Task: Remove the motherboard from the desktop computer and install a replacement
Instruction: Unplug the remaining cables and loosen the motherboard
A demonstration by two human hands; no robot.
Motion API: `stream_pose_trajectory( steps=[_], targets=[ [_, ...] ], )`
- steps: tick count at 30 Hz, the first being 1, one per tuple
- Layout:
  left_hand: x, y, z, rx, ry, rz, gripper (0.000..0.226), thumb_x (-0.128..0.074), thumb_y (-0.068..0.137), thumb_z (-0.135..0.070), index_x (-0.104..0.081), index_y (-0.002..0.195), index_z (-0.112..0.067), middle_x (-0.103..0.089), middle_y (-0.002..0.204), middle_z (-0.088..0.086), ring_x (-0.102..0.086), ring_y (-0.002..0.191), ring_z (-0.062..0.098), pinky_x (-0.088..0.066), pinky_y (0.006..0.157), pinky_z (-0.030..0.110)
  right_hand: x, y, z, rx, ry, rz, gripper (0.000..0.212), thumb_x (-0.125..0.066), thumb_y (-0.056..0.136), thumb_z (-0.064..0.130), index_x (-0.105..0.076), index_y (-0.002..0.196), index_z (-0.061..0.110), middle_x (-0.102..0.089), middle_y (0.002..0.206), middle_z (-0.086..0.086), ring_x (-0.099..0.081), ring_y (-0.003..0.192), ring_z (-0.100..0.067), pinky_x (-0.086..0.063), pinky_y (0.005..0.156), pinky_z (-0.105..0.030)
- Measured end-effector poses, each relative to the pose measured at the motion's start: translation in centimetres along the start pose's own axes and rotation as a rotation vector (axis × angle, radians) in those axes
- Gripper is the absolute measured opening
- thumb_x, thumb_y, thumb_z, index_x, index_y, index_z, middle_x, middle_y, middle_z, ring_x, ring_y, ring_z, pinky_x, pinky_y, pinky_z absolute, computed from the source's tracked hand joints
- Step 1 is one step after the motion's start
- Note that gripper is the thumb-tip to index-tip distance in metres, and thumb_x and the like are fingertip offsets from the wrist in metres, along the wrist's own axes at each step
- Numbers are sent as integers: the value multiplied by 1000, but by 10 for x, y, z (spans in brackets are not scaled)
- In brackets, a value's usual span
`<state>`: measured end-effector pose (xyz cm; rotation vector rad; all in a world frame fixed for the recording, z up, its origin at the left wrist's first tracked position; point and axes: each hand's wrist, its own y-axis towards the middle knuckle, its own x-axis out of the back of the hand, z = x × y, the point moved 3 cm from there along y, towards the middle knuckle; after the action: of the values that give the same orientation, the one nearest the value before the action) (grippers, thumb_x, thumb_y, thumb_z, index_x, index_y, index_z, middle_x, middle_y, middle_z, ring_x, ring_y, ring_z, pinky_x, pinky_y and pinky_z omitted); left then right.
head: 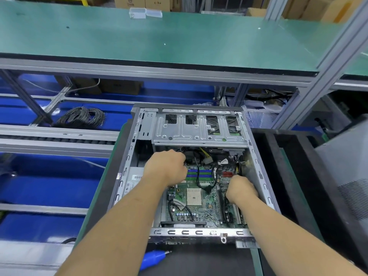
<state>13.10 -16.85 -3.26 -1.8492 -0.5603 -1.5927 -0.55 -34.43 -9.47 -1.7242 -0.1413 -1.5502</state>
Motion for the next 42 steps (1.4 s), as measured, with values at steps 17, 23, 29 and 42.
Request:
stream_pose_trajectory(
  steps=[17, 23, 29, 42],
  targets=[
    [19, 36, -10, 134, -102, 316, 23, -47, 91, -4, -45, 69, -10, -51, 69, 6, -52, 63, 22, -44, 57, 30, -1, 5, 1, 75, -125, 1, 30, -50, 90, -3, -63, 115, 7, -68, 106, -10, -63, 88, -28, -50, 66, -34],
    [-36, 16, -54, 125, 308, 400, 21, -54, 92, -5, -65, 108, -14, -68, 110, 3, -65, 98, 26, -54, 89, 42, -2, 3, 3, 115, -183, 23, 33, -51, 90, -1, -62, 119, 9, -68, 113, -9, -66, 100, -28, -50, 67, -33],
    [-48, 12, -25, 242, 249, 199, 48, -60, 91, -11, -43, 135, -2, -51, 132, 18, -51, 121, 32, -51, 90, 41, -2, 2, 6, 117, -191, 26, 31, -53, 89, -2, -64, 117, 7, -69, 106, -9, -67, 93, -28, -50, 64, -33],
    [-55, 26, -26, 177, 295, 213, 44, -62, 89, -3, -55, 132, -11, -45, 135, 14, -45, 125, 31, -44, 95, 41, 3, -1, 4, 81, -150, 20, 30, -52, 89, -4, -64, 115, 7, -68, 108, -11, -65, 93, -29, -48, 64, -34]
  ],
)
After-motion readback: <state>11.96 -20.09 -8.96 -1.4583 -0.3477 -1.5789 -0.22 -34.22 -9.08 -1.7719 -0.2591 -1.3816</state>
